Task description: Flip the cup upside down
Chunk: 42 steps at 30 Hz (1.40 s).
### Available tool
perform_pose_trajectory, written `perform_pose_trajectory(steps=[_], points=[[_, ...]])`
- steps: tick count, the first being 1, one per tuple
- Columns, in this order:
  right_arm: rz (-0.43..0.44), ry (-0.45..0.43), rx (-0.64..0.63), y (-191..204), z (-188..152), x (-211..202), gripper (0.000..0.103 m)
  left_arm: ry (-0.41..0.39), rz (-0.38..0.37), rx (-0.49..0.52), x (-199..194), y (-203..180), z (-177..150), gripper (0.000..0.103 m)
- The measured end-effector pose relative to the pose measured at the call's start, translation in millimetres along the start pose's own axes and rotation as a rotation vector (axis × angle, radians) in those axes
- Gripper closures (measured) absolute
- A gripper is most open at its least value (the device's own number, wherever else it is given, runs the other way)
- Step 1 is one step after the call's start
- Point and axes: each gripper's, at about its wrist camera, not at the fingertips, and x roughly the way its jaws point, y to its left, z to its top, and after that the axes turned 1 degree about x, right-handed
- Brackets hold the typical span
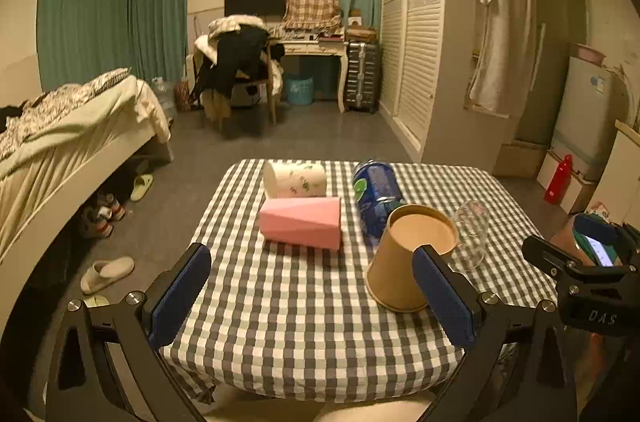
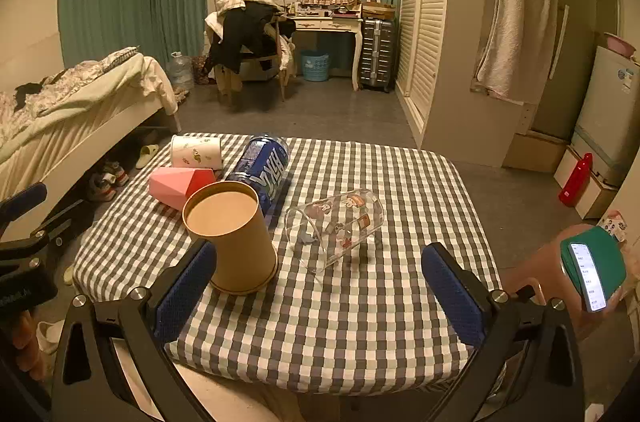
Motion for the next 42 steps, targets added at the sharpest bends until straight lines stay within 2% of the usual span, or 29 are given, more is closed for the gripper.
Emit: perform_pose_trajectory(steps=[12, 42], points=[[-0.022, 0.015, -0.005, 6, -4, 9, 0.000, -0.002, 0.015, -0.002, -2, 10, -2, 0.000], [-0.027, -0.011, 0.004, -2, -1, -1, 0.000, 0.000, 0.019, 0.005, -5, 7, 0, 0.000]])
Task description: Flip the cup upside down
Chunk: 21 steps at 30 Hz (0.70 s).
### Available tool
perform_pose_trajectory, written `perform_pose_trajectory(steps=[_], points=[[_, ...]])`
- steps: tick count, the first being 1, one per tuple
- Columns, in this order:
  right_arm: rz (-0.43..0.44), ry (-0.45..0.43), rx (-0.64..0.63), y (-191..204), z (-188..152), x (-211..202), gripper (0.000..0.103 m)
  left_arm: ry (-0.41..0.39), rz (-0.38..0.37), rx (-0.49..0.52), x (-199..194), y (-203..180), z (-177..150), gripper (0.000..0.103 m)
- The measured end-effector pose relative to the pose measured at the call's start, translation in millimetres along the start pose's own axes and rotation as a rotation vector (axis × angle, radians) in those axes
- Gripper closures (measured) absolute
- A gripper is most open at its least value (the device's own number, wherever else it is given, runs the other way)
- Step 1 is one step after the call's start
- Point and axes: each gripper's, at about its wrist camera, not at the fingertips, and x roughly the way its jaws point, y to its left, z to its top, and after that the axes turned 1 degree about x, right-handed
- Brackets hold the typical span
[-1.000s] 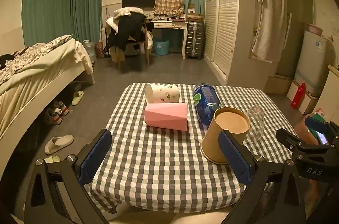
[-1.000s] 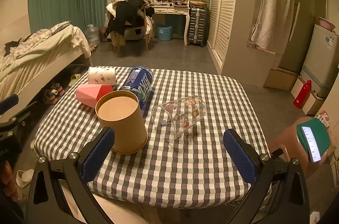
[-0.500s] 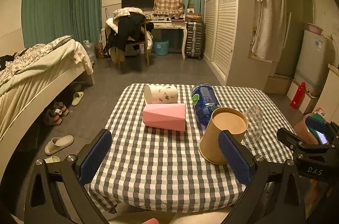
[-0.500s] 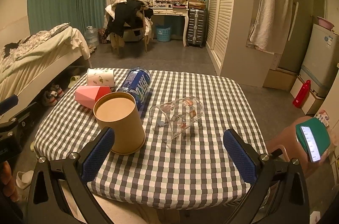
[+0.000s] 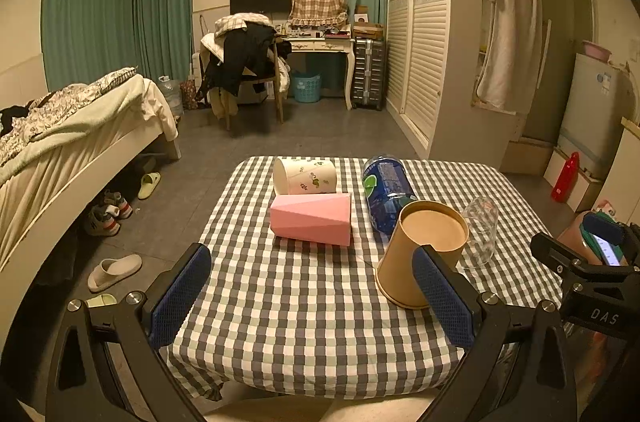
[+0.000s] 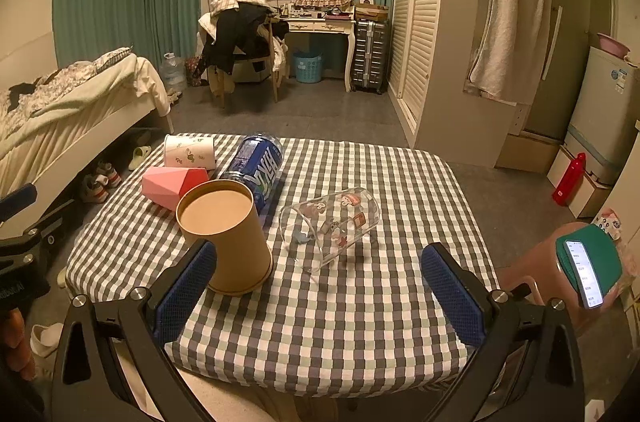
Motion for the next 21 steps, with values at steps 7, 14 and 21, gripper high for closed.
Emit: perform_pose_trajectory(steps=[7, 14, 21], points=[[0.001, 0.001, 0.000, -0.4, 0.0, -0.8, 0.000, 0.004, 0.005, 0.009, -1.2, -0.1, -0.2, 0.000], [0.002, 0.005, -0.001, -0.1, 0.3, -0.9, 0.000, 0.006, 0.008, 0.007, -3.2, 2.7, -1.8, 0.000], [0.002, 0.009, 0.000, -0.2, -0.4, 0.6, 0.000, 0.008, 0.008, 0.007, -5.1, 6.0, -3.7, 0.000]])
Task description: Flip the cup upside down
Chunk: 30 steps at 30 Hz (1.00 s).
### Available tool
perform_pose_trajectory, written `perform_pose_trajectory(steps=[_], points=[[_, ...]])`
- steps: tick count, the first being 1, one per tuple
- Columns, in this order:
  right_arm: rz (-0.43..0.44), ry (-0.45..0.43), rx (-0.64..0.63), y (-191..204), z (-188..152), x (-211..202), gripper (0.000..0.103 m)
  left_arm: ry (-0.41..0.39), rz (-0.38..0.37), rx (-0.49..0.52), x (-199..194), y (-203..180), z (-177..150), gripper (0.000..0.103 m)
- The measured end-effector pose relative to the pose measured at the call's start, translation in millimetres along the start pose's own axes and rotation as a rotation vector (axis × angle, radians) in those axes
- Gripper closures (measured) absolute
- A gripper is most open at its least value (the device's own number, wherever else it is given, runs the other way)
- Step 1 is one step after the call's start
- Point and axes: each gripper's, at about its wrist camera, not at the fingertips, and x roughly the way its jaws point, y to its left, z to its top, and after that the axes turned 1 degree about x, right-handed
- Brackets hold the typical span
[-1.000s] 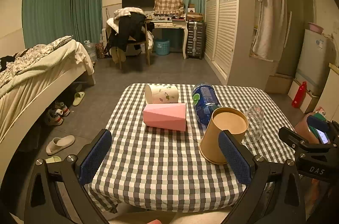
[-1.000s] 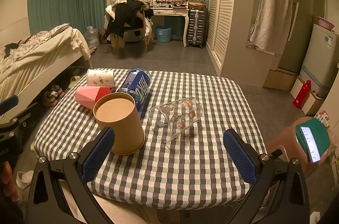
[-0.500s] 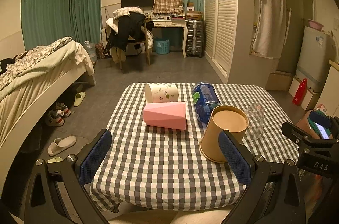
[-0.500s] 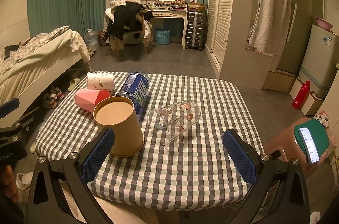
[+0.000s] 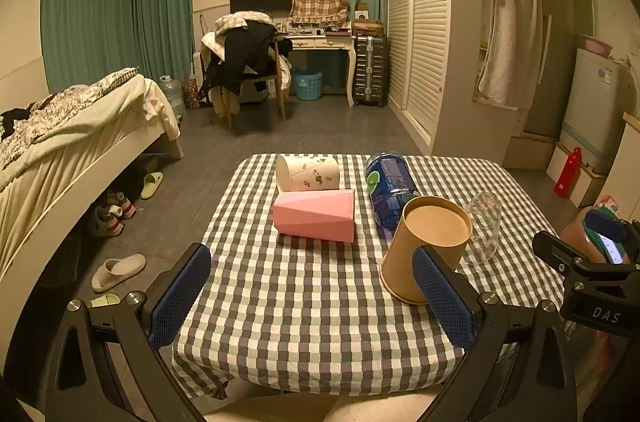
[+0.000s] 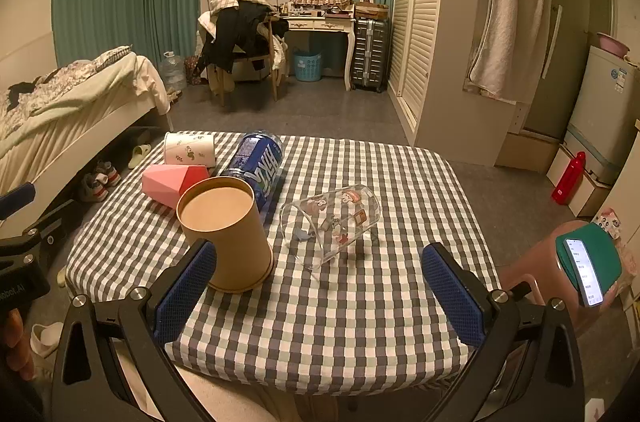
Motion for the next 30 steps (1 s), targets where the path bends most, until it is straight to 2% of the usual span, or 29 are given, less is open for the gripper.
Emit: perform_pose_trajectory(steps=[30], points=[[0.003, 0.014, 0.003, -0.6, -4.0, 1.9, 0.000, 0.009, 0.002, 0.002, 2.1, 0.4, -4.1, 0.000]])
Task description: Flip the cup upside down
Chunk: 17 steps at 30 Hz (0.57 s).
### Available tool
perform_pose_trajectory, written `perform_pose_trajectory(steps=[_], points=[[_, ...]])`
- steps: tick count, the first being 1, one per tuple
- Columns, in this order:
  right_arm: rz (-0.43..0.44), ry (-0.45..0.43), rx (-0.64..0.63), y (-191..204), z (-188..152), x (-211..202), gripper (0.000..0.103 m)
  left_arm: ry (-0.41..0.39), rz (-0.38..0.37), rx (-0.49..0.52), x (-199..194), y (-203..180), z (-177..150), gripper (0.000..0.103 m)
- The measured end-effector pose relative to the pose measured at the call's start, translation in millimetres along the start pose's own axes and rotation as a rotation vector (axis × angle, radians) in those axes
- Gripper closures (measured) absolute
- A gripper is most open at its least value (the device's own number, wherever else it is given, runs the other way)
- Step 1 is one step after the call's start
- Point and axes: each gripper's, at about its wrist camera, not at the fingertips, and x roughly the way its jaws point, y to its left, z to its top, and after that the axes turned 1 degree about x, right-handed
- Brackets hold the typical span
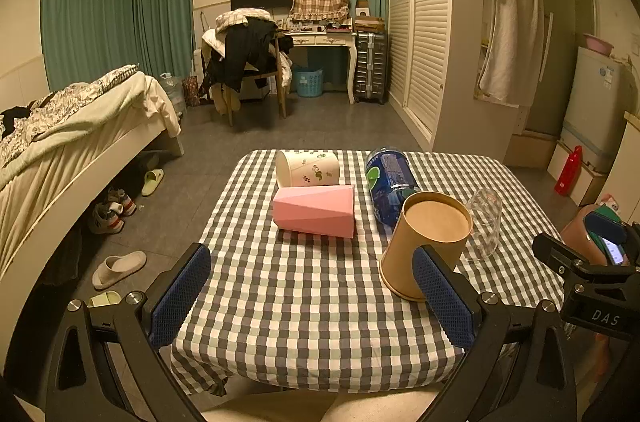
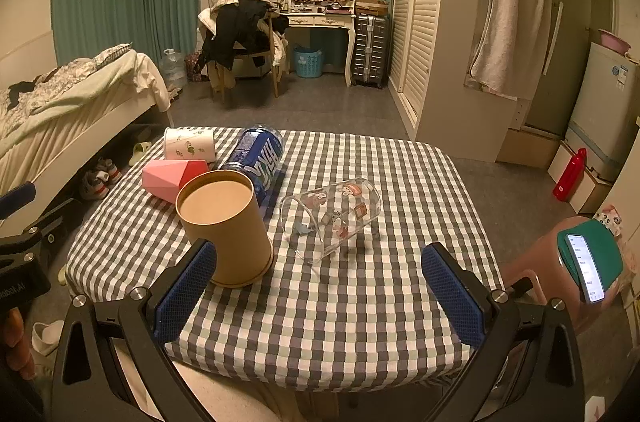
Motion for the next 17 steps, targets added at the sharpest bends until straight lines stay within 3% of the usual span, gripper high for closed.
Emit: perform_pose_trajectory(steps=[17], points=[[-0.001, 0.001, -0.001, -1.3, 0.2, 0.5, 0.000, -0.013, -0.008, 0.005, -3.1, 1.9, -5.3, 0.000]])
